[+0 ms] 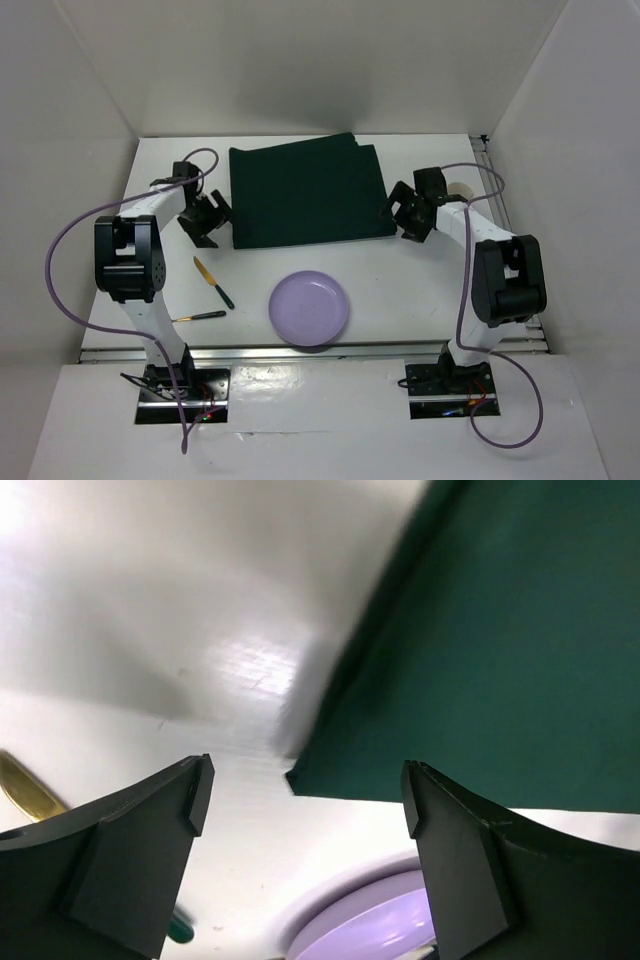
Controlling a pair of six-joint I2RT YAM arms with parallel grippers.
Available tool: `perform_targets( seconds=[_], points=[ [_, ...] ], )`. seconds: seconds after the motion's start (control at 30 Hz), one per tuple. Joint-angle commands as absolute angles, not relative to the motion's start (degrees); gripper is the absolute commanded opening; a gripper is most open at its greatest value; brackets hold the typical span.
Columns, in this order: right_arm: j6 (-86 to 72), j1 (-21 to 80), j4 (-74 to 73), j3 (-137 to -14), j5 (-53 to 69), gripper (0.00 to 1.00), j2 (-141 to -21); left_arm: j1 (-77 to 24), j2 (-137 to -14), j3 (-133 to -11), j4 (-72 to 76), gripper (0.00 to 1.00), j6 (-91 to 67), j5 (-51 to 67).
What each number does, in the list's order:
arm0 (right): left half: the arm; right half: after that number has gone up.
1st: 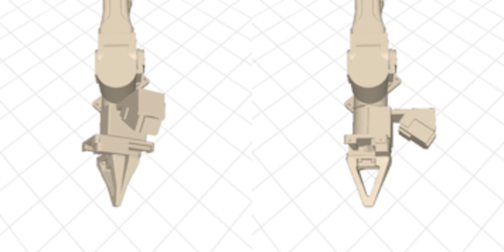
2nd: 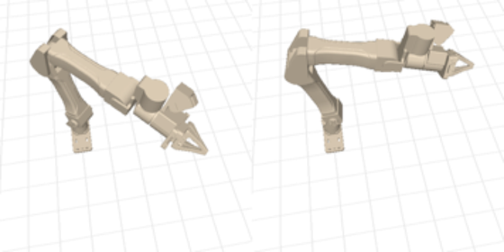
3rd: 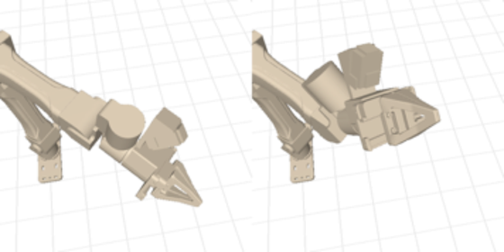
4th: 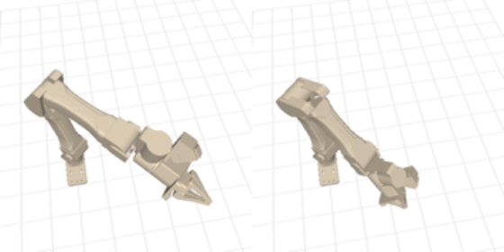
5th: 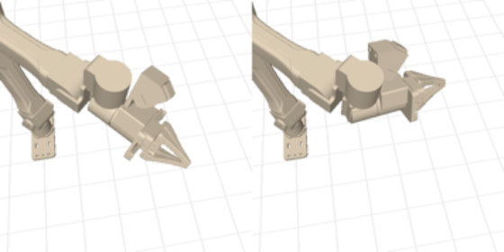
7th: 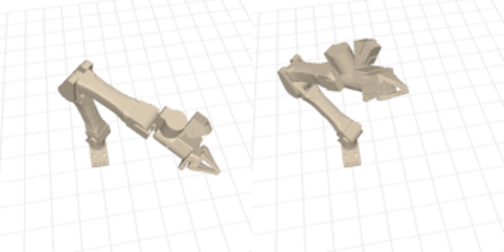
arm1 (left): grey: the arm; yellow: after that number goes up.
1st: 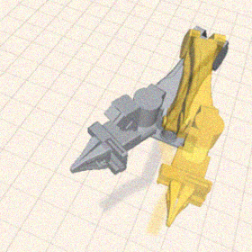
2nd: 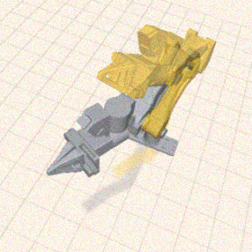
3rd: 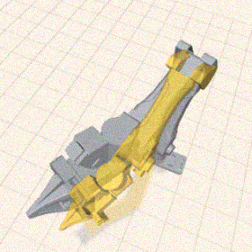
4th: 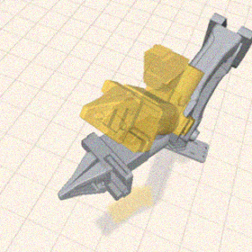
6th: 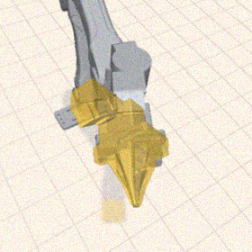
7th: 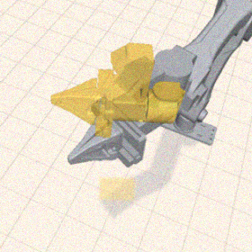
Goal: Set the dinner table for one person
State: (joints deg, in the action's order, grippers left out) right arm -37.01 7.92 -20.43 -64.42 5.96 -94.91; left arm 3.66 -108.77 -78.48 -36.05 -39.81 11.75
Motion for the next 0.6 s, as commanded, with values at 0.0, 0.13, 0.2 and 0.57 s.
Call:
perform_targets(
  seconds=[0.0,0.13,0.2,0.57],
  points=[
    [-43.41,8.35,-16.54,-61.88,8.00,0.99,-94.66,3.52,-108.89,-77.00,-33.93,0.93,-42.19,12.57],
    [-46.22,10.10,-13.45,-61.08,7.22,0.99,-98.25,2.99,-111.96,-77.78,-32.52,0.83,-41.66,12.57],
    [-47.63,10.63,-12.31,-61.70,6.15,0.99,-99.92,2.47,-113.11,-78.39,-32.52,0.76,-41.66,12.57],
    [-51.68,14.50,-11.95,-63.47,-2.71,0.03,-106.45,2.46,-117.33,-83.84,-36.03,0.00,-39.47,11.43]
  ],
)
